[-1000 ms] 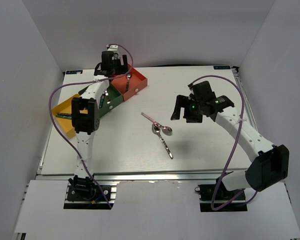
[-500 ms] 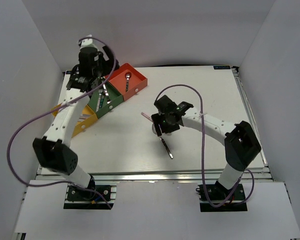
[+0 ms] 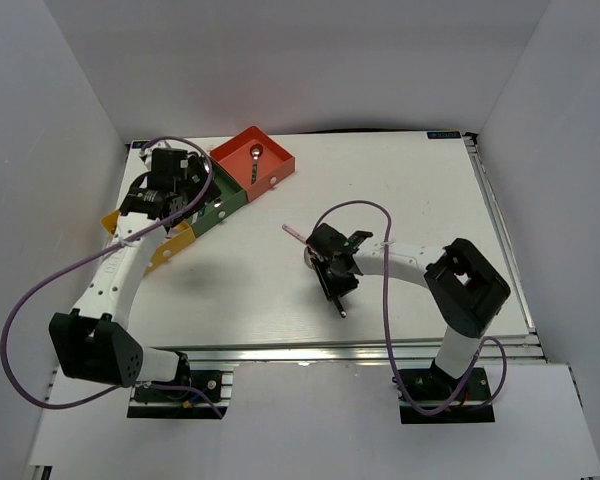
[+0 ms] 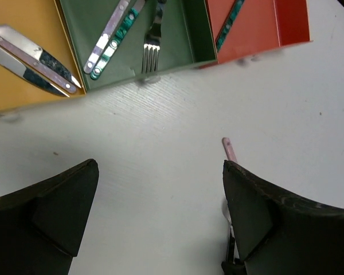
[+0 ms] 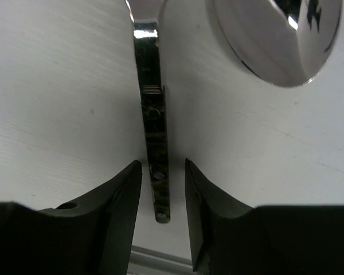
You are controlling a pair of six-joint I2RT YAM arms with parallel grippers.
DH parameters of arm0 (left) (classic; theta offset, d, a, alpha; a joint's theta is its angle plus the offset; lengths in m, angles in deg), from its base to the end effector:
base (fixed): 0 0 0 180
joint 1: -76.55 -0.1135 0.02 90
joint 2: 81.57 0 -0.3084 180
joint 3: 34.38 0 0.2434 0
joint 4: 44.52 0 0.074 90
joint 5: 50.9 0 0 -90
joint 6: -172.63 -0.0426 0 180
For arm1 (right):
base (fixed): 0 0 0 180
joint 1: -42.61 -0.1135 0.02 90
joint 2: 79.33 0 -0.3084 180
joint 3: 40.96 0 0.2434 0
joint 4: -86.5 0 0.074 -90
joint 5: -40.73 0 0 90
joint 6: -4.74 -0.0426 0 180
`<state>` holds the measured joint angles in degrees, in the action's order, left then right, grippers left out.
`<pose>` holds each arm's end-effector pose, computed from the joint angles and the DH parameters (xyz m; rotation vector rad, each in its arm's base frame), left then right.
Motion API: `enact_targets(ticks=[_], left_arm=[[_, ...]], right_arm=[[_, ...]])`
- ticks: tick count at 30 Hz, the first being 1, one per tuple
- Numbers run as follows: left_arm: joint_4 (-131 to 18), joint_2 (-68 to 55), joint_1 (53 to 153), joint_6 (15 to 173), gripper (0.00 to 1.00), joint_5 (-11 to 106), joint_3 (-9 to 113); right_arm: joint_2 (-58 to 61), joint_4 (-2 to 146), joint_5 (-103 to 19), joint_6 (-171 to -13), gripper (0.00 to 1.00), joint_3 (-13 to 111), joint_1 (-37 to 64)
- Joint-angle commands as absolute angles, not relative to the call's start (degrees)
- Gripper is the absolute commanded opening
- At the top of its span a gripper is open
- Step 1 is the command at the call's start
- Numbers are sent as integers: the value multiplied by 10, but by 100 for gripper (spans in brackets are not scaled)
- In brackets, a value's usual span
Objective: Sort the eating utensils into containers
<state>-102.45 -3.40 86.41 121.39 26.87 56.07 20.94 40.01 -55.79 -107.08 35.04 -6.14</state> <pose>0.2729 -0.0383 0.3844 -0.6853 2.2484 -0.1648 0.2247 0.2488 0.2071 -0.6255 2.7283 0.1439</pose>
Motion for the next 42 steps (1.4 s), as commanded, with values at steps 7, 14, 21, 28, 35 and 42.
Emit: enact_targets(ticks=[7, 14, 21, 28, 35, 42], left_arm=[[-1001, -91, 865, 1238, 98, 403, 484], [-737, -101, 915, 1377, 98, 646, 361], [-755, -72, 951, 1356, 95, 652, 369], [-789, -57, 952, 1338, 84, 644, 366], [-781, -35, 953, 1332, 37, 667, 365], [-847, 22, 948, 1237, 0, 612, 476]], right_arm=[[242, 446, -572, -1093, 0, 346, -74], [185, 446, -462, -1124, 0, 465, -90], [188, 418, -414, -1167, 0, 588, -90], [179, 432, -400, -1175, 0, 637, -90], [184, 442, -394, -1180, 0, 659, -90], [183, 401, -451, -1189, 57, 683, -73]])
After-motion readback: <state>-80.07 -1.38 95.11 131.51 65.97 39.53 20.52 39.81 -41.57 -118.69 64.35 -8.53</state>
